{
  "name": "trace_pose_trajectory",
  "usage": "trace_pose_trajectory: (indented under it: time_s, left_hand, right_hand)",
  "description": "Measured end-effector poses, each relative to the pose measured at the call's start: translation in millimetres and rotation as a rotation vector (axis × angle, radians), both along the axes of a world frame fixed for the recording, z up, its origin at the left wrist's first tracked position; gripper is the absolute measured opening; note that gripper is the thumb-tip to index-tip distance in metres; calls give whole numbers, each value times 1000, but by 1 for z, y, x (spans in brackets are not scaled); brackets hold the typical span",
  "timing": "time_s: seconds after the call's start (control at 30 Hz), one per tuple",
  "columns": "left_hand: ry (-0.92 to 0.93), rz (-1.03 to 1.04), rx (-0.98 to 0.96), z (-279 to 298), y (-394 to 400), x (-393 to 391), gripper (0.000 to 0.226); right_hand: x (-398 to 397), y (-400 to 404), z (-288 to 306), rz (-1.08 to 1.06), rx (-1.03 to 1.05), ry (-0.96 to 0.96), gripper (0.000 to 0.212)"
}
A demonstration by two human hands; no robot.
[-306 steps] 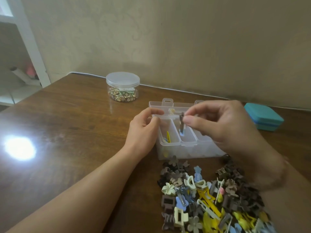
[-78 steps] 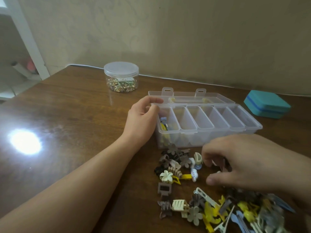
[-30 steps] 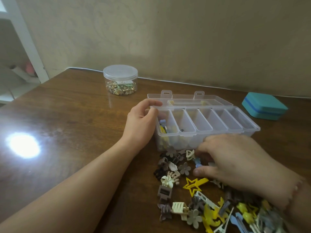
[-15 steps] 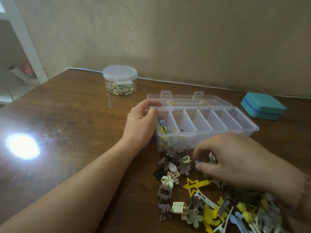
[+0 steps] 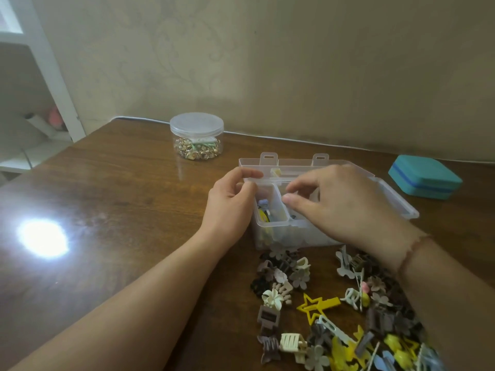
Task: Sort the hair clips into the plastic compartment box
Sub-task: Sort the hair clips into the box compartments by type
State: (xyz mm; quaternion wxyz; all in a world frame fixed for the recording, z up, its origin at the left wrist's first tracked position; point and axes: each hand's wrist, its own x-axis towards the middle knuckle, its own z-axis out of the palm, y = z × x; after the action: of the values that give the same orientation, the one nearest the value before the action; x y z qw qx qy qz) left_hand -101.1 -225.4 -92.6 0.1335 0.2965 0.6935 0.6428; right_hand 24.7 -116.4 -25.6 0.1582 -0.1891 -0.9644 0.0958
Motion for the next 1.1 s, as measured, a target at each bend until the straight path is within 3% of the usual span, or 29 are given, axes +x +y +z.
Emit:
trace_pose_trajectory:
  time_s: [0.1, 0.23, 0.43, 0.67, 0.8, 0.9, 1.1]
  left_hand:
    - [-7, 18, -7, 0, 2, -1, 28]
    - [-11, 51, -7, -1, 3, 1, 29]
    - [7, 38, -8, 0, 2, 2, 29]
    - [9, 35, -19, 0, 2, 1, 29]
    - [-6, 23, -11, 1, 1, 1, 30]
    - [-3, 18, -21, 1, 0, 1, 30]
    - [-6, 13, -25, 0, 2, 1, 29]
  right_hand:
    - [23, -12, 3, 131, 135, 56, 20]
    - [42, -34, -7, 344, 114, -242, 21]
    - [50, -33, -28, 420, 95, -288, 29]
    - [48, -30, -34, 324, 94, -71, 25]
    - [49, -23, -12, 242, -291, 163, 10]
    - [39, -9, -9, 89, -397, 337, 8]
    - [42, -9, -10, 82, -219, 215, 12]
